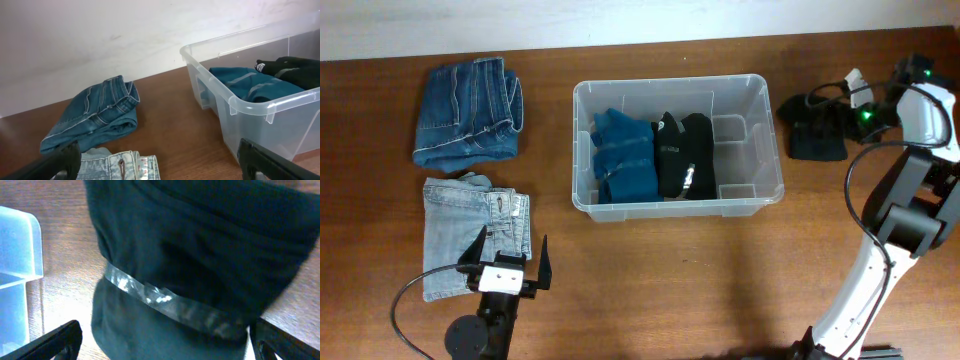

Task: Pack container
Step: 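Lift the small black bundle and carry it left toward the bin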

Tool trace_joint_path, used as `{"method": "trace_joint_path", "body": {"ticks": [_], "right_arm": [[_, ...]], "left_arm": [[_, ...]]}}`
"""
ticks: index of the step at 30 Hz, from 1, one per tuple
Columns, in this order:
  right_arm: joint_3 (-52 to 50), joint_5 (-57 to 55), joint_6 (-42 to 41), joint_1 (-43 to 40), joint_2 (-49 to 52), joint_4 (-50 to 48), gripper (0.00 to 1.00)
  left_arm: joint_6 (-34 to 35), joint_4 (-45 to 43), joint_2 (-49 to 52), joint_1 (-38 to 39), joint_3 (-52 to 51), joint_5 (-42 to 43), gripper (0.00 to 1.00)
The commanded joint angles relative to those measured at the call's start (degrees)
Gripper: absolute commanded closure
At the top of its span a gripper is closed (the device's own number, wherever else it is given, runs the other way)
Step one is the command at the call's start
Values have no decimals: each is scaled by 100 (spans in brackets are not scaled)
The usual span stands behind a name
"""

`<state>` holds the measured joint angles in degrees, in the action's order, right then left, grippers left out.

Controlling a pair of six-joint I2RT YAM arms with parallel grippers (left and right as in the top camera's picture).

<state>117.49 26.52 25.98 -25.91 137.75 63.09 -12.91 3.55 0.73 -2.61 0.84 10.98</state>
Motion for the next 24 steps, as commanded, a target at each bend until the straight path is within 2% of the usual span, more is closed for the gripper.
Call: {"method": "trace_joint_path", "body": {"ticks": [1,9,11,15,16,18,19,22,23,24], "right_arm": [[-61,125,103,120,31,-37,1],[-72,114,59,151,258,-15,2],[-70,142,52,151,256,-35,12],[-13,223,-254,114,254,-57,47],[15,223,-396,98,254,-52,53],[120,227,-706,31,243,4,55],[186,249,-802,-4,234,55,60],[507,540,-918,-140,188,352,84],[654,691,-920,-197,170,492,90],[796,817,-918,-245,146,636,91]], "left_arm": [[-90,0,-39,-7,-33,66,1],[-90,0,-39,-7,-33,66,1],[-90,0,-39,-7,-33,66,1],[-90,0,-39,-7,-33,66,1],[-90,0,-39,-7,-33,63,1],[-90,0,-39,-7,-33,63,1],[-90,0,-39,-7,-33,63,1],[-90,0,-39,-7,-33,66,1],[-87,0,-39,-7,-33,66,1],[-90,0,-39,-7,-33,63,1]]}}
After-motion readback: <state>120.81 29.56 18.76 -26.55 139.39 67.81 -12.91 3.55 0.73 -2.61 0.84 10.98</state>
